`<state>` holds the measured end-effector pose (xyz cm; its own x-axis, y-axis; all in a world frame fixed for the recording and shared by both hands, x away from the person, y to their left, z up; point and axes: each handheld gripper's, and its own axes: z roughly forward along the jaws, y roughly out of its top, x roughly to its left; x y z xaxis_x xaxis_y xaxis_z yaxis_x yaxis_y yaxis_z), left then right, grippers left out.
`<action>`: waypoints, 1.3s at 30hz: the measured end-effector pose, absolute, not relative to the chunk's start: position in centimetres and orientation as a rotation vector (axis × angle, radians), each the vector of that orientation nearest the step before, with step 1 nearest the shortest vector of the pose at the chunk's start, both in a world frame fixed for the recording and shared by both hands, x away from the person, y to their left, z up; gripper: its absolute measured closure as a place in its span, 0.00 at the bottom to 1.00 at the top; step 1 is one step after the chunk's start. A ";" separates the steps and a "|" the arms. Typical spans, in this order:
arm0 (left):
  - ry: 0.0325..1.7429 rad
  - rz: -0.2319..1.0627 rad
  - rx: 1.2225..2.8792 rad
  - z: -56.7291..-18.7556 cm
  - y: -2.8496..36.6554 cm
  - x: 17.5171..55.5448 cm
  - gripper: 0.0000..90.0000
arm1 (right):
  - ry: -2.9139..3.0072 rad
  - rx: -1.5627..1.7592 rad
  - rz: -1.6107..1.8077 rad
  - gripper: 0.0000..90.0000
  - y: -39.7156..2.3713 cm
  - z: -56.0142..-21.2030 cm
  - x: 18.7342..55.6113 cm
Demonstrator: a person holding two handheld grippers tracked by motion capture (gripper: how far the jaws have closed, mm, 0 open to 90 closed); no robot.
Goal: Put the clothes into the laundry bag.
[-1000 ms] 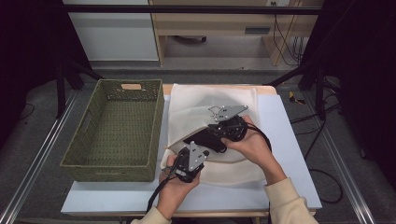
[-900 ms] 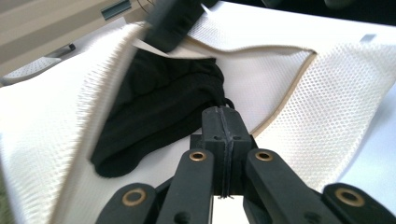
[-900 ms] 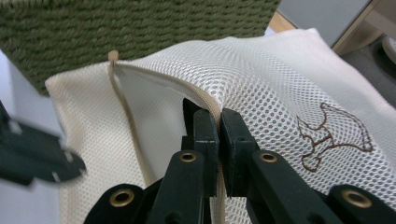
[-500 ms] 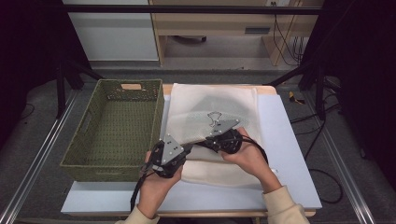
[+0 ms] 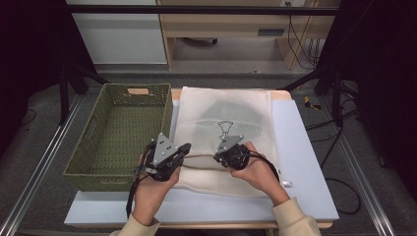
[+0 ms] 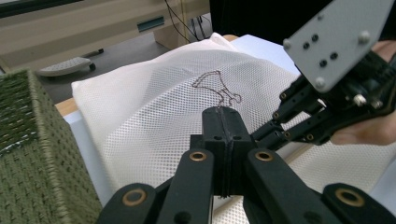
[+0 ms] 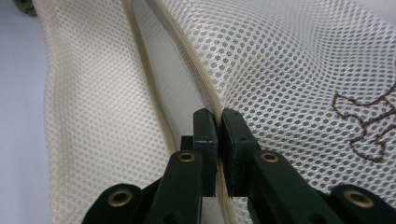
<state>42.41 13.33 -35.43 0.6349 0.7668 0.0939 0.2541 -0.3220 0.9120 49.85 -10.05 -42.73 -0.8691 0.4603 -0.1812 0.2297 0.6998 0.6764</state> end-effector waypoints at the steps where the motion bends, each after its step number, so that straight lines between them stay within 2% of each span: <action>1: 0.817 0.654 1.871 -35.4 13.5 42.4 1.00 | 2.579 0.535 0.943 0.95 -10.0 -42.8 49.8; 8: 0.841 0.657 1.854 -35.0 14.6 42.6 1.00 | 2.575 0.543 0.909 0.94 -9.9 -43.6 49.7; 12: 0.856 0.664 1.842 -34.6 15.3 42.7 1.00 | 2.574 0.550 0.905 0.89 -9.9 -43.7 49.7; 15: 0.869 0.668 1.835 -34.5 15.8 42.8 1.00 | 2.561 0.558 0.920 0.78 -9.9 -43.3 49.3; 20: 0.889 0.667 1.821 -34.2 16.6 42.9 1.00 | 2.527 0.573 0.945 0.52 -10.2 -42.0 48.6; 26: 0.900 0.670 1.818 -34.1 17.2 43.0 1.00 | 2.485 0.589 0.948 0.30 -10.5 -41.0 48.0; 33: 0.909 0.657 1.829 -34.0 17.5 43.2 1.00 | 2.478 0.648 0.946 0.18 -11.0 -40.6 48.1; 39: 0.916 0.653 1.831 -33.9 17.9 43.3 1.00 | 2.459 0.683 0.968 0.14 -11.6 -40.0 48.2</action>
<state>43.28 17.85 -33.93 0.5762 0.8162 0.0433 0.3069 -0.2651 0.9141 48.16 -11.62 -40.00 -0.7960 0.5743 -0.1912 0.2900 0.6390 0.7124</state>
